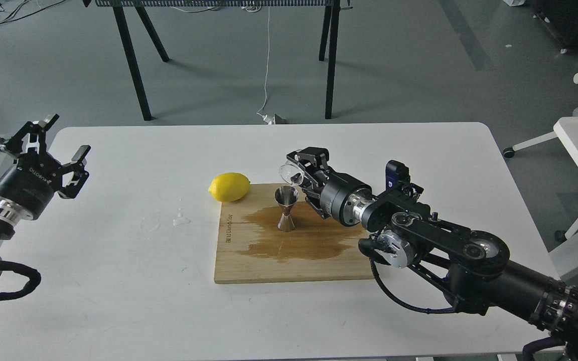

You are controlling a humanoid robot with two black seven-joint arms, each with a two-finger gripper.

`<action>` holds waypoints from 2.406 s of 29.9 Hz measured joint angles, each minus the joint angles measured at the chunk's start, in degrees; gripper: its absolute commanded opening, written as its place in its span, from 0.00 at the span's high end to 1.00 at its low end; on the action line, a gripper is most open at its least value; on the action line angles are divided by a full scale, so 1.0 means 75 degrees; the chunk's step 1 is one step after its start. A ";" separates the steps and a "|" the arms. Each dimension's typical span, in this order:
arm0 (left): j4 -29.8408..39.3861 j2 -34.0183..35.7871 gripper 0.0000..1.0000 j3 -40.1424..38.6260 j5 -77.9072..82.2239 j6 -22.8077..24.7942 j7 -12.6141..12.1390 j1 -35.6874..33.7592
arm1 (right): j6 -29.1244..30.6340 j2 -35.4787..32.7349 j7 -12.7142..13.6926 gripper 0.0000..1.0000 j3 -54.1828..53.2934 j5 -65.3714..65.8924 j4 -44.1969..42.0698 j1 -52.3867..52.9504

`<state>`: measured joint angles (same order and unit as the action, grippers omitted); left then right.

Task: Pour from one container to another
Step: 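Carry the clear cup with the right gripper above the jigger, then tilt the clear cup with the right gripper to pour into the jigger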

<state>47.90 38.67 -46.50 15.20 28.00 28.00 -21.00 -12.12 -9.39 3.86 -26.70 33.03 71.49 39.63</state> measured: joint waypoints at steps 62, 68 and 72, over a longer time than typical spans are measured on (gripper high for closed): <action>-0.0107 0.0000 0.17 0.0000 0.0000 0.0000 0.0000 0.0068 | 0.0084 -0.0628 -0.0001 0.71 0.2488 0.0565 0.0019 0.1990; -0.0107 0.0000 0.17 0.0000 0.0000 0.0000 0.0000 0.0066 | 0.0092 -0.0620 -0.0005 0.71 0.2798 0.0565 0.0003 0.2205; -0.0106 -0.0007 0.17 0.0000 0.0000 0.0000 0.0000 0.0066 | 0.0092 -0.0592 -0.0011 0.71 0.2929 0.0565 -0.0018 0.2309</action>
<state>47.10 38.62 -46.50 15.20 28.00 28.00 -20.51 -11.42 -13.83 3.78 -4.73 37.27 71.35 56.95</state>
